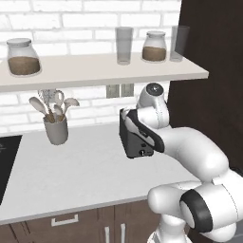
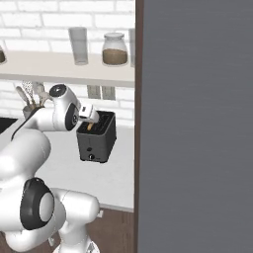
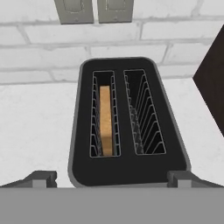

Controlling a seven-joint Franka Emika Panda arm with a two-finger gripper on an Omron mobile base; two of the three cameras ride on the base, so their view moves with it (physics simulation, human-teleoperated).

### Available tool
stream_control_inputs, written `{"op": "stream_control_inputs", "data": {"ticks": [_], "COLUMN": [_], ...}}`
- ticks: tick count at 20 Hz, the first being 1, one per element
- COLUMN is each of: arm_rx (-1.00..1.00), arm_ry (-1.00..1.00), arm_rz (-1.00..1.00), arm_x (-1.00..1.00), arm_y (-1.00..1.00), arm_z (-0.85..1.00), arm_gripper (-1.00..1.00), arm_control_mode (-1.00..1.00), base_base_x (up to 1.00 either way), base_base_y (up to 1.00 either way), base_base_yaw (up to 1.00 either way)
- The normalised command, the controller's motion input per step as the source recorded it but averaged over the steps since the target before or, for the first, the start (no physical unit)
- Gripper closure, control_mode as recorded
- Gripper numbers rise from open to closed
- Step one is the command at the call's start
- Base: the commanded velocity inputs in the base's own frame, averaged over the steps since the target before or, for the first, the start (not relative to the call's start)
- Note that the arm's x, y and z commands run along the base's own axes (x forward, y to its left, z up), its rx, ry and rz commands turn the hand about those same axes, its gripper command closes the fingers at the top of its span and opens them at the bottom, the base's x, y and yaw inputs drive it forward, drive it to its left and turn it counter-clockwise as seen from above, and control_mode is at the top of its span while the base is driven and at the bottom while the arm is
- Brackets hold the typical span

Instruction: Start the toaster. Once the lever pops up, take the bread to the plate on the dining counter.

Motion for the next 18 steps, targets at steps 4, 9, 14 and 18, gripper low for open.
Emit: {"op": "stream_control_inputs", "data": {"ticks": [4, 9, 14, 18], "arm_rx": [0.00, 0.00, 0.00, 0.00], "arm_ry": [-0.10, -0.05, 0.00, 0.00], "arm_rz": [0.00, -0.01, 0.00, 0.00], "arm_x": [-0.16, -0.10, 0.00, 0.01], "arm_y": [0.00, 0.00, 0.00, 0.00], "arm_z": [0.07, 0.08, 0.00, 0.08], "arm_gripper": [-1.00, -1.00, -1.00, -1.00], "arm_control_mode": [-1.00, -1.00, -1.00, -1.00], "base_base_x": [0.00, 0.00, 0.00, 0.00], "base_base_y": [0.00, 0.00, 0.00, 0.00], "base_base_yaw": [0.00, 0.00, 0.00, 0.00]}}
